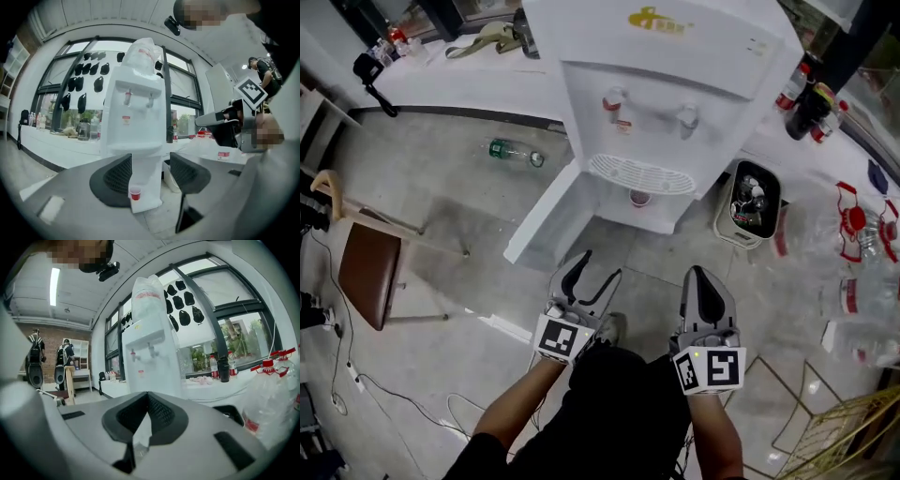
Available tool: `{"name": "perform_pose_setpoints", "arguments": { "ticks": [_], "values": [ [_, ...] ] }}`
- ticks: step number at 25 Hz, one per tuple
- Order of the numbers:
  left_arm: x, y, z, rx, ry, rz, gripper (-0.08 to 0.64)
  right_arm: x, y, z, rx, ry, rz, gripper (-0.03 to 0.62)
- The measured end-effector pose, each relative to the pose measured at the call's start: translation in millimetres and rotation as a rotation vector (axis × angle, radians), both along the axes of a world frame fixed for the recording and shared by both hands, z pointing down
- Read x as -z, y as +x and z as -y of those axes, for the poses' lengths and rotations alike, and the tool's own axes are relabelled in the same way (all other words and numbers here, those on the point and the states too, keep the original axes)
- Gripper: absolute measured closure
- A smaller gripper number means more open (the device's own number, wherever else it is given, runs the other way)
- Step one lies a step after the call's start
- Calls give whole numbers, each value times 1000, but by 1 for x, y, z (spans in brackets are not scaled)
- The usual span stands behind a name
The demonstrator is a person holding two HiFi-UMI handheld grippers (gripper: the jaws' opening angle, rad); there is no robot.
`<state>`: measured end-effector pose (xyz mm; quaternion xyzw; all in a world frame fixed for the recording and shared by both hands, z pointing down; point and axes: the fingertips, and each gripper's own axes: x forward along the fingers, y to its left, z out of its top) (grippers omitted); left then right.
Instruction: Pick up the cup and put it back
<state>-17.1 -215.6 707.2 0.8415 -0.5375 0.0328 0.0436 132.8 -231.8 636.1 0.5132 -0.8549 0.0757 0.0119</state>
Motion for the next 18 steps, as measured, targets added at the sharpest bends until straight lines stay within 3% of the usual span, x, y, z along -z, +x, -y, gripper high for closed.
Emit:
{"name": "perform_pose_setpoints", "arguments": {
  "ticks": [5, 12, 18],
  "values": [
    [-61, -3, 20, 15, 23, 13, 317, -48, -7, 4, 9, 44, -20, 597],
    [-96, 7, 58, 19, 50, 60, 308, -77, -6, 6, -20, 20, -22, 597],
    [-150, 11, 112, 10, -47, 93, 285, -96, -11, 36, -45, 3, -18, 597]
  ]
}}
